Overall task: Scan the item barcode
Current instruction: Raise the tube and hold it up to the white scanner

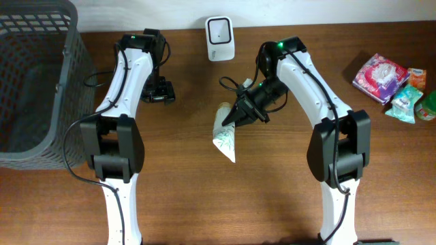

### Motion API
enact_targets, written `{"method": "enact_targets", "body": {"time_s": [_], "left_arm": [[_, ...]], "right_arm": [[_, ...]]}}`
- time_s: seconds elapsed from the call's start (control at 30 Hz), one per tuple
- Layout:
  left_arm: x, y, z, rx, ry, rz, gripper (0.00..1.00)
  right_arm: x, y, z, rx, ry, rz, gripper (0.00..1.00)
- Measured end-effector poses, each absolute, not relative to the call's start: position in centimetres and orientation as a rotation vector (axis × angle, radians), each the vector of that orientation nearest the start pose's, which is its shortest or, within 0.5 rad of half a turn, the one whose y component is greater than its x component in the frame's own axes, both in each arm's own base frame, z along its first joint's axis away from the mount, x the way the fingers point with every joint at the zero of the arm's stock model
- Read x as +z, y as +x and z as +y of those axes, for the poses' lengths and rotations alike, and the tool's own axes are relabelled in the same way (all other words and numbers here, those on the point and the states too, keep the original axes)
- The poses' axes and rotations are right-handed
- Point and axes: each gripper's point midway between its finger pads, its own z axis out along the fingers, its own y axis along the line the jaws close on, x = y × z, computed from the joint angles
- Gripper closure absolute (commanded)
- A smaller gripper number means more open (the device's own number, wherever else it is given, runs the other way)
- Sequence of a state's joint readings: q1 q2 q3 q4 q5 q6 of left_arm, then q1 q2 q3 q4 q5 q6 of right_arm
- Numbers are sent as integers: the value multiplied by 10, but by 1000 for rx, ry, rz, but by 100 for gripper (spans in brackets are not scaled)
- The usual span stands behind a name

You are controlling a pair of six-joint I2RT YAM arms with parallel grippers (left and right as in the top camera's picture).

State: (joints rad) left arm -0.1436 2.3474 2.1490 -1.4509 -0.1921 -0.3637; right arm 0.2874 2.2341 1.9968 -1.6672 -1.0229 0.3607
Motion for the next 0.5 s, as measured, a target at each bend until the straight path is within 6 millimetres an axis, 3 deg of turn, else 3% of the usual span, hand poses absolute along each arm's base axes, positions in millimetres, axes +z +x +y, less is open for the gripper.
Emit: {"method": "enact_targets", "body": {"time_s": [0.03, 0.1, 0.17, 0.23, 0.3, 0.33, 0.47, 0.5], "left_arm": [[70, 438, -30, 326, -334, 3135, 1], [70, 438, -30, 325, -334, 3135, 1], [70, 438, -30, 325, -334, 3135, 1], [70, 438, -30, 326, -334, 3135, 1], [70, 438, -30, 326, -334, 3135, 1], [70, 438, -30, 326, -334, 3136, 1], [70, 438, -30, 326, -334, 3136, 1], [70, 438, -30, 326, -334, 3136, 1]], "right_arm": [[150, 341, 248, -1087, -214, -2430, 96], [132, 353, 244, -1004, -148, -2571, 96], [100, 397, 237, -813, -20, -2909, 96], [91, 446, 230, -665, 33, -3197, 96], [101, 496, 228, -649, 60, -3429, 96], [119, 531, 232, -706, 100, -3588, 96], [183, 597, 247, -973, 188, -3921, 96], [197, 604, 249, -1045, 179, -3958, 96]]}}
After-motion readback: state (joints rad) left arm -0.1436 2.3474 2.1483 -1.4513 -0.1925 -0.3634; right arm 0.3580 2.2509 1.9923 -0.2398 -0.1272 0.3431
